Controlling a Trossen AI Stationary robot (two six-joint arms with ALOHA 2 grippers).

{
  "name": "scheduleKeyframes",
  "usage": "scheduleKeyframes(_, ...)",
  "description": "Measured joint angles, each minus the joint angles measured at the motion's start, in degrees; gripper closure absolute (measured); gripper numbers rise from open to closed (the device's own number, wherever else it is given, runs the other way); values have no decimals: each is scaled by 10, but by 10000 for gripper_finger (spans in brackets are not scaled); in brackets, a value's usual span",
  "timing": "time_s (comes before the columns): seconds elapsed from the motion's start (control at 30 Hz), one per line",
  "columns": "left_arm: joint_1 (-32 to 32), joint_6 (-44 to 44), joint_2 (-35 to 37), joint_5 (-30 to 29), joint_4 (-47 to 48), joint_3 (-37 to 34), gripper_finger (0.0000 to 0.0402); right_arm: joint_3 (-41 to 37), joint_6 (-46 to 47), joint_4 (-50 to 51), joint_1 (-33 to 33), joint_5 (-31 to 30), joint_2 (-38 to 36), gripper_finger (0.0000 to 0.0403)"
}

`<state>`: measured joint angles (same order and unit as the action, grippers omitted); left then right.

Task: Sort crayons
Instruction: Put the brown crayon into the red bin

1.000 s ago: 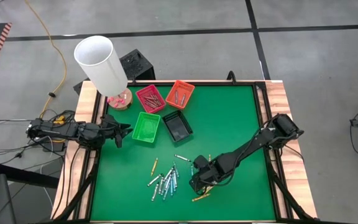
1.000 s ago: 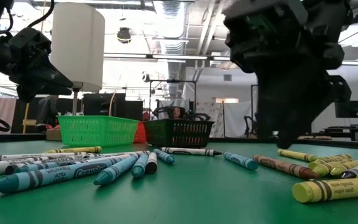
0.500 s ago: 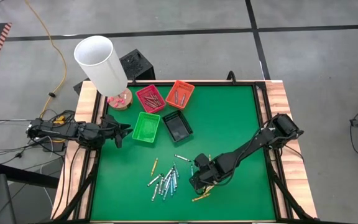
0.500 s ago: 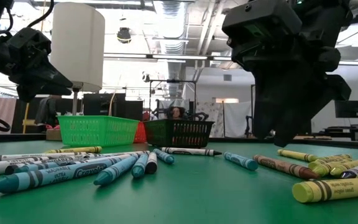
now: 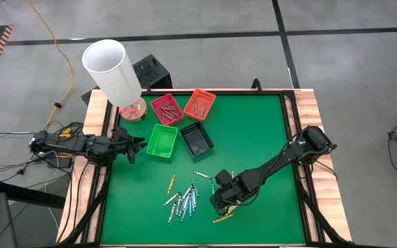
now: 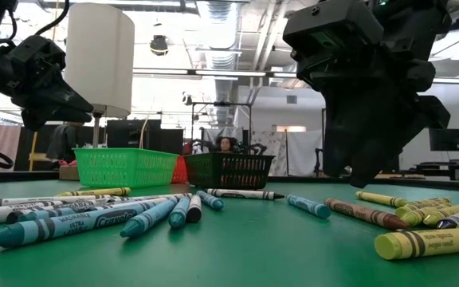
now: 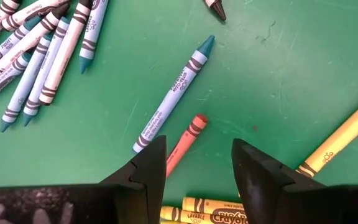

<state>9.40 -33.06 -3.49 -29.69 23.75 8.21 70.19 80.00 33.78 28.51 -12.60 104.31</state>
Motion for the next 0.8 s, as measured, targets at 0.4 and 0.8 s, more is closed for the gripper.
scheduleKeyframes(0.4, 0, 0, 0, 0, 0, 0, 265, 0, 16, -5, 8, -10, 0, 227)
scheduleKeyframes(0.8, 0, 0, 0, 14, 0, 0, 265, 0, 49, -26, 10, -10, 0, 227)
